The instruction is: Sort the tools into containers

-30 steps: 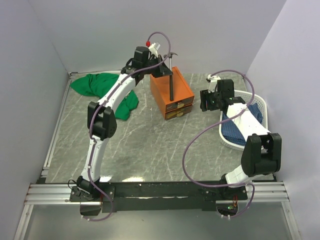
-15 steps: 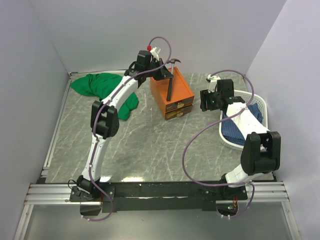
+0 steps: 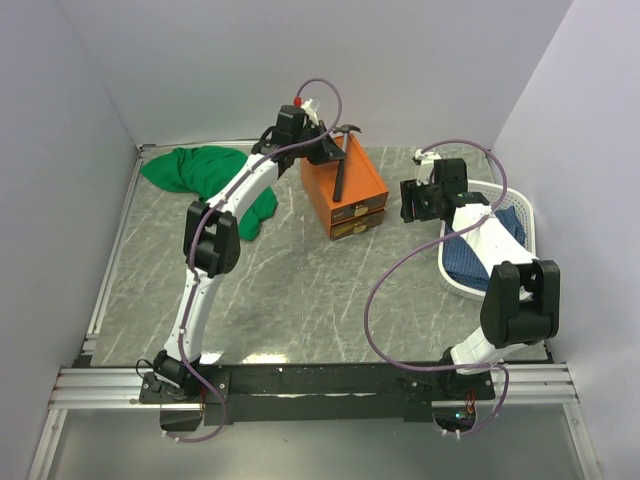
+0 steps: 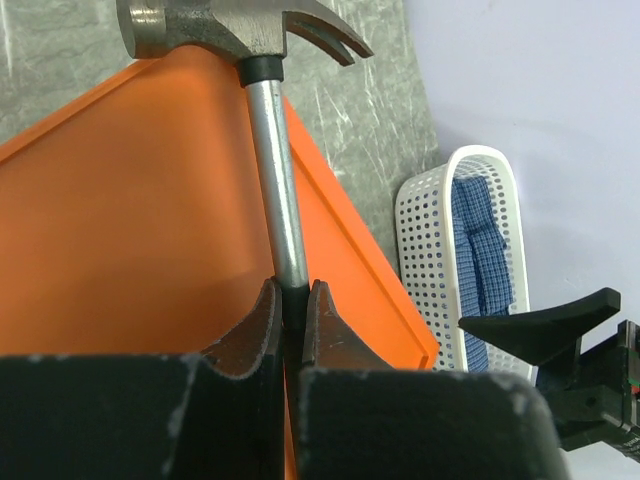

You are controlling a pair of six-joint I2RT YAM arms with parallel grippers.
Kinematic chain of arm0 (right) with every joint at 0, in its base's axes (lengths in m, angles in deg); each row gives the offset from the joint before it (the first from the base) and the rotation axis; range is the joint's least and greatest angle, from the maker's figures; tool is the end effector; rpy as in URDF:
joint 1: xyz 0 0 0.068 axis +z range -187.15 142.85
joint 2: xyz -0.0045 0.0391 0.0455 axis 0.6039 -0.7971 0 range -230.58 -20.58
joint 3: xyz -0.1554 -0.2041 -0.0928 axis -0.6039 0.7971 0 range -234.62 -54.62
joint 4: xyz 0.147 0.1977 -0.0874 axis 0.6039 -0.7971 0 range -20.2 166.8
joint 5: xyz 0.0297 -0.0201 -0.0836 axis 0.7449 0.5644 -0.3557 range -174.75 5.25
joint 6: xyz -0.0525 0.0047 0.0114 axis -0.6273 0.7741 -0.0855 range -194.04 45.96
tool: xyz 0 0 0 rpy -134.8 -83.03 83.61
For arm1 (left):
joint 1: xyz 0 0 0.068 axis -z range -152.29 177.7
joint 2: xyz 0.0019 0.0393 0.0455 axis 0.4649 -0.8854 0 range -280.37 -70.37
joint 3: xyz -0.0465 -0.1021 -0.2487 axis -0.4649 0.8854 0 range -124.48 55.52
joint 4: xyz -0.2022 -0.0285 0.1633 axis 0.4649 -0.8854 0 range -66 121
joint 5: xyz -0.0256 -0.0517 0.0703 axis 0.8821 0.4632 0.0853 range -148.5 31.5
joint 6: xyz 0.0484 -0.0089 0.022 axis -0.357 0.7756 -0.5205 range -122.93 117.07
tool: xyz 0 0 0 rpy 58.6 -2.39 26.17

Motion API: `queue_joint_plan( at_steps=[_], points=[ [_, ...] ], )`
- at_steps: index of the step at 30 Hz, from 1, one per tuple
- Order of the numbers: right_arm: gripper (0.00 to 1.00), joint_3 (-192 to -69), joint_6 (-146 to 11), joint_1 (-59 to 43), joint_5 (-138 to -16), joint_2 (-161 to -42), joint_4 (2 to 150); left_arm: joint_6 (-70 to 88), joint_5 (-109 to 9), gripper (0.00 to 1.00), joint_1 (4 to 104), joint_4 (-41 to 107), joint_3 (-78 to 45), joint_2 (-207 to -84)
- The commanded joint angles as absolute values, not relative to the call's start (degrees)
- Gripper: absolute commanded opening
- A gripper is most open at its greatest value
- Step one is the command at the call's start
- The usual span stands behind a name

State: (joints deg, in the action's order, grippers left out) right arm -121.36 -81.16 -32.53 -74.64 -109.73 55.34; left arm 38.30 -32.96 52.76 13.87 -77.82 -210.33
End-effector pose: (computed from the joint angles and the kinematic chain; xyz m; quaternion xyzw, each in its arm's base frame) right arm 0.3424 0.0339 0.2639 -0.1281 0.9081 0.0725 0.3920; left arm 0.5095 -0.2551 0.2721 0.0047 0.8256 -0.4464 0.3450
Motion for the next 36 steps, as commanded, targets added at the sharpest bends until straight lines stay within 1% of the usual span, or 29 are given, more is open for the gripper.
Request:
queue_joint_plan(
  at_steps=[1,4,5,7,9,10,12,13,16,17,18,19,25,26,27,29,31,33,35,36],
  points=[
    [0.68,-123.35,-81.07,-33.20,-75.17,-110.76,57.02,33.19,-35.48,0.01,52.23,13.33,-76.23,-212.14],
    [0.68,-123.18,-81.07,-33.28,-75.17,-111.02,56.93,33.54,-35.65,0.01,52.23,13.51,-75.97,-212.40],
    [0.68,-123.26,-81.16,-33.37,-75.17,-111.20,56.85,33.63,-35.74,0.03,52.23,13.59,-75.97,-212.49],
    [0.68,-123.53,-81.08,-33.28,-75.17,-111.55,56.85,33.63,-36.18,0.12,52.23,13.51,-76.14,-212.49],
    [0.69,-123.96,-81.25,-33.28,-75.17,-111.64,56.76,33.63,-36.44,0.32,52.23,13.33,-76.23,-212.31],
    [0.69,-124.05,-81.34,-33.28,-75.08,-111.90,56.76,33.45,-36.44,0.48,52.23,13.33,-76.32,-212.23],
    [0.69,-124.49,-81.69,-33.28,-75.08,-112.08,56.67,33.36,-36.62,0.54,52.23,13.15,-76.49,-211.70],
    [0.69,-124.75,-81.69,-33.37,-75.17,-112.17,56.50,33.10,-36.79,0.61,52.23,13.15,-76.58,-211.00],
    [0.69,-125.81,-82.13,-33.37,-75.17,-112.17,55.97,32.40,-36.89,0.70,52.05,13.76,-77.11,-208.46],
    [0.69,-126.42,-82.30,-33.37,-75.17,-112.08,55.71,32.14,-37.06,0.90,51.88,13.94,-77.28,-207.75],
    [0.69,-126.78,-82.39,-33.46,-75.26,-111.99,55.62,31.87,-37.06,0.99,51.87,14.38,-77.46,-206.87],
    [0.69,-127.04,-82.48,-33.55,-75.35,-111.64,55.53,31.61,-37.15,0.97,51.79,14.38,-77.55,-204.86],
    [0.71,-128.45,-81.17,-34.25,-78.24,-108.75,56.05,27.57,-41.97,0.97,51.17,11.58,-75.27,-195.11],
    [0.74,-128.27,-80.73,-34.25,-79.55,-108.13,57.19,25.82,-44.76,0.97,51.00,10.96,-74.74,-193.78],
    [1.00,-128.10,-79.59,-34.34,-82.09,-107.51,57.89,24.76,-46.18,0.97,50.82,10.17,-73.43,-191.42],
    [1.00,-126.96,-78.79,-34.25,-84.65,-105.67,60.43,20.90,-49.43,0.96,50.30,9.46,-71.49,-188.95],
    [1.00,-127.30,-76.78,-34.25,-88.24,-105.14,60.89,16.43,-55.40,0.97,49.77,9.46,-67.89,-185.69],
    [1.00,-127.57,-72.48,-34.16,-90.54,-104.52,61.15,14.83,-62.06,0.97,48.45,9.02,-64.83,-183.24],
    [1.00,-128.10,-68.18,-34.25,-94.15,-104.08,60.19,11.40,-64.81,0.96,46.53,9.55,-61.83,-181.30],
    [1.00,-128.18,-67.55,-34.16,-94.42,-103.21,59.58,10.87,-68.49,0.97,45.90,9.81,-58.60,-179.37]
  ],
)
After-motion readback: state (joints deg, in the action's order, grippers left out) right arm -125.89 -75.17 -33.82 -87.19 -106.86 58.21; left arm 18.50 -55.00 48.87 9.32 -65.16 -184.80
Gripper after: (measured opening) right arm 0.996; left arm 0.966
